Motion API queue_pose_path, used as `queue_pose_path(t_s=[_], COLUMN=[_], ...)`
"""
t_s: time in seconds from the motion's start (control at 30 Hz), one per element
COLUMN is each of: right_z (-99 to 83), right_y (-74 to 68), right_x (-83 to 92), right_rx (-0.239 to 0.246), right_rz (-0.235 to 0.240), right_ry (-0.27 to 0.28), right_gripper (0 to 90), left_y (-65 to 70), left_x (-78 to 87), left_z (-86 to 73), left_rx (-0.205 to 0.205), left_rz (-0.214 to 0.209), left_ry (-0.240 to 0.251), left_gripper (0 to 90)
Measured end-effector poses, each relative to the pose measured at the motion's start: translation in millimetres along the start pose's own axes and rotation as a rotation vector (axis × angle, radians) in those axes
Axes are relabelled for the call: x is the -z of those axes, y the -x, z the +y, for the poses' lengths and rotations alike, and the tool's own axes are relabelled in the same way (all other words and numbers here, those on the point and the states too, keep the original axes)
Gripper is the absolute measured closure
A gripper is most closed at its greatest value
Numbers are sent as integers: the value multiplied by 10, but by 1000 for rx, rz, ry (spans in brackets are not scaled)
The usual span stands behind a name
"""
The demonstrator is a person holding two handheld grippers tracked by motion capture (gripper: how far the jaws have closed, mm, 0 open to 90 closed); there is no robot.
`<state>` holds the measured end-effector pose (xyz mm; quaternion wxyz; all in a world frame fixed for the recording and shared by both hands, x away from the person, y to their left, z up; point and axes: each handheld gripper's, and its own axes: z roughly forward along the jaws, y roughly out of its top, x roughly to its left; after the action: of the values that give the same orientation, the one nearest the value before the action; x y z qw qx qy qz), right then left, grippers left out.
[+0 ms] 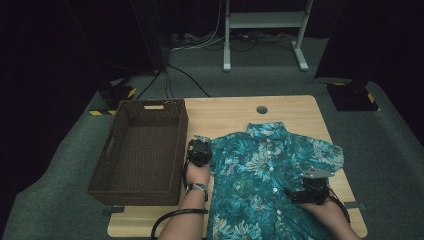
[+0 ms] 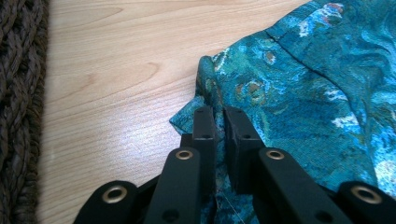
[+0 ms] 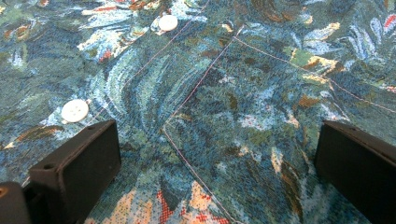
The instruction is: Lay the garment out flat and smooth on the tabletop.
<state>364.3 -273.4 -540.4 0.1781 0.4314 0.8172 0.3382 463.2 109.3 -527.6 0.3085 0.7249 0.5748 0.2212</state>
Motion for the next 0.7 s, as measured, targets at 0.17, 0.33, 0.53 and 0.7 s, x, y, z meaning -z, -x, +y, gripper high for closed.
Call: queue_pose_path(t_s=[0.17, 0.33, 0.53, 0.7], right_z=[0, 0, 0, 0], right_y=[0, -1, -3, -3], right_x=[0, 0, 0, 0], right_rx=[0, 1, 4, 4], right_rz=[0, 1, 1, 1], right_ry=[0, 0, 0, 0], right_gripper=[5, 5, 6, 6], left_y=[12, 43, 78, 133], left_x=[57, 151, 260, 314], left_z=[31, 80, 146, 202], left_rx=[-2, -20, -41, -55], left_rz=[-11, -17, -23, -33], left_ry=[-5, -4, 8, 16], left_gripper=[852, 859, 861, 864])
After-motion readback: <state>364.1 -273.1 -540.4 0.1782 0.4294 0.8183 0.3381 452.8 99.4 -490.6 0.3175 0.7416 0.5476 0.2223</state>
